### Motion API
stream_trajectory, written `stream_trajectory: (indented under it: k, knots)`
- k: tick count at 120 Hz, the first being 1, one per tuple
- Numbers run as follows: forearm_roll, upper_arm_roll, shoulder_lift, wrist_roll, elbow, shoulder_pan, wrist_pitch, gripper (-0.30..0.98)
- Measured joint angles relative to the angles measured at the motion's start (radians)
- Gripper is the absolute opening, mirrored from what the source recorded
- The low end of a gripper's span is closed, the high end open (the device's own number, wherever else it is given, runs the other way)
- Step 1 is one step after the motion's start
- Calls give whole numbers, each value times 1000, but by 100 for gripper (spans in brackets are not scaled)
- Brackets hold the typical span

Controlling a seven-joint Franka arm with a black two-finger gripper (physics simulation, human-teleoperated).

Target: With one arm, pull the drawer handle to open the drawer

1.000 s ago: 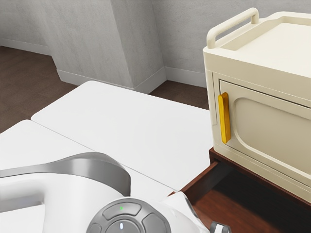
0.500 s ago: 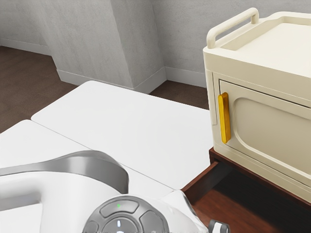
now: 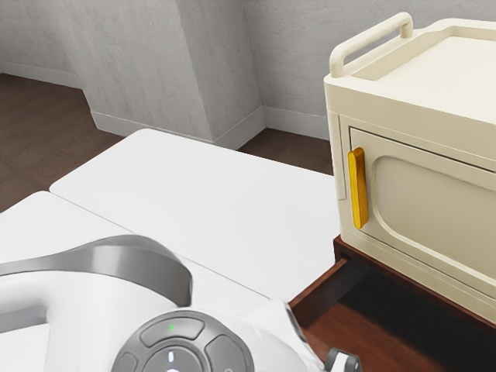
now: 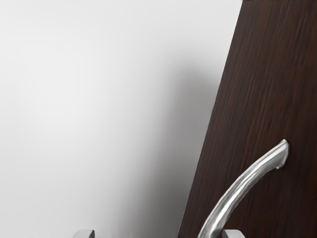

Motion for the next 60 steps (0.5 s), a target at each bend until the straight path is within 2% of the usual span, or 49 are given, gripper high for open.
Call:
stream_trajectory:
  k: [25,43,52,60]
  knots:
    - [-1,-1,-10,14,16,-3,-34,29]
    - [-27,-1,-29,22,39,-20,-78,27]
    - [-87,11,-40,38,120,-18,-140,26]
    - [-158,81,-42,71,219,-17,-223,27]
